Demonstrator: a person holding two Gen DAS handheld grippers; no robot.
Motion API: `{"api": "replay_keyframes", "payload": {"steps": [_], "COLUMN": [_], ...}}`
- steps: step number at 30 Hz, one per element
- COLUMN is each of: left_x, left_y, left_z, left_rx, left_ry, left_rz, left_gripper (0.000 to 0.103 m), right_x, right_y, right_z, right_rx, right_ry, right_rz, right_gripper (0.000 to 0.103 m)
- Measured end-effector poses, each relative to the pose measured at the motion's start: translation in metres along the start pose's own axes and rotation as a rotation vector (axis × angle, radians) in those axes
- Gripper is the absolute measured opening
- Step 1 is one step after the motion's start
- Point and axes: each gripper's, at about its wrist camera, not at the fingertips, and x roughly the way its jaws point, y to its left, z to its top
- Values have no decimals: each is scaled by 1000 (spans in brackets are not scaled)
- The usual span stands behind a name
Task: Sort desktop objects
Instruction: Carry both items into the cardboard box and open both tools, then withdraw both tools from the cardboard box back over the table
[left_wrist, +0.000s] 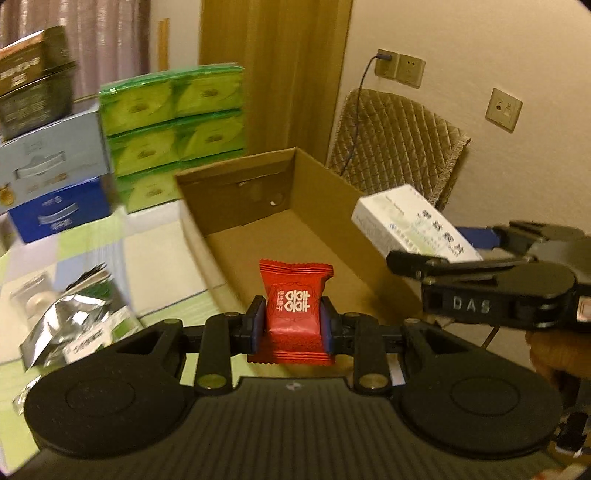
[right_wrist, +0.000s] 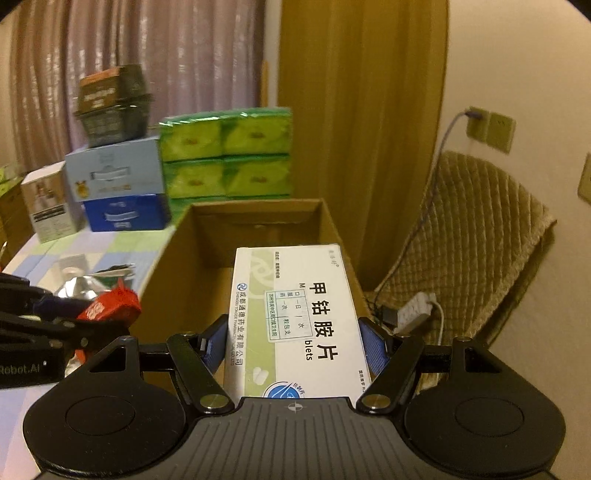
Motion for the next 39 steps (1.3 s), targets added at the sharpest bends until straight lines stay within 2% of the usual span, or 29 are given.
{"api": "replay_keyframes", "payload": {"steps": [8, 12, 17, 21, 27, 31, 33, 39], "left_x": [32, 37, 23, 7, -15, -31, -39, -66], "left_y": [-3, -2, 11, 23, 41, 52, 58, 74], "left_z": [13, 15, 10, 1, -13, -27, -36, -70], "left_rx": [4, 5, -25, -63, -112, -148, -160, -205], "left_ry": [18, 11, -17, -36, -46, -52, -50, -34], "left_rz": [-45, -43, -22, -3, 22, 46, 64, 125], "left_gripper": [25, 29, 29, 36, 37, 42, 48, 54], "right_x": [24, 30, 34, 41, 49, 34, 22, -20], "right_y": [-15, -18, -17, -14, -11, -11, -11, -2], "right_z": [1, 0, -1, 0, 6, 9, 7, -13], "right_rx": [35, 47, 46, 54, 77, 99, 113, 171], "right_ry": [22, 34, 43, 54, 49, 7, -7, -33], "right_rz": [-3, 1, 10, 22, 62, 57, 60, 70], "right_gripper": [69, 69, 69, 69, 70, 78, 79, 84]}}
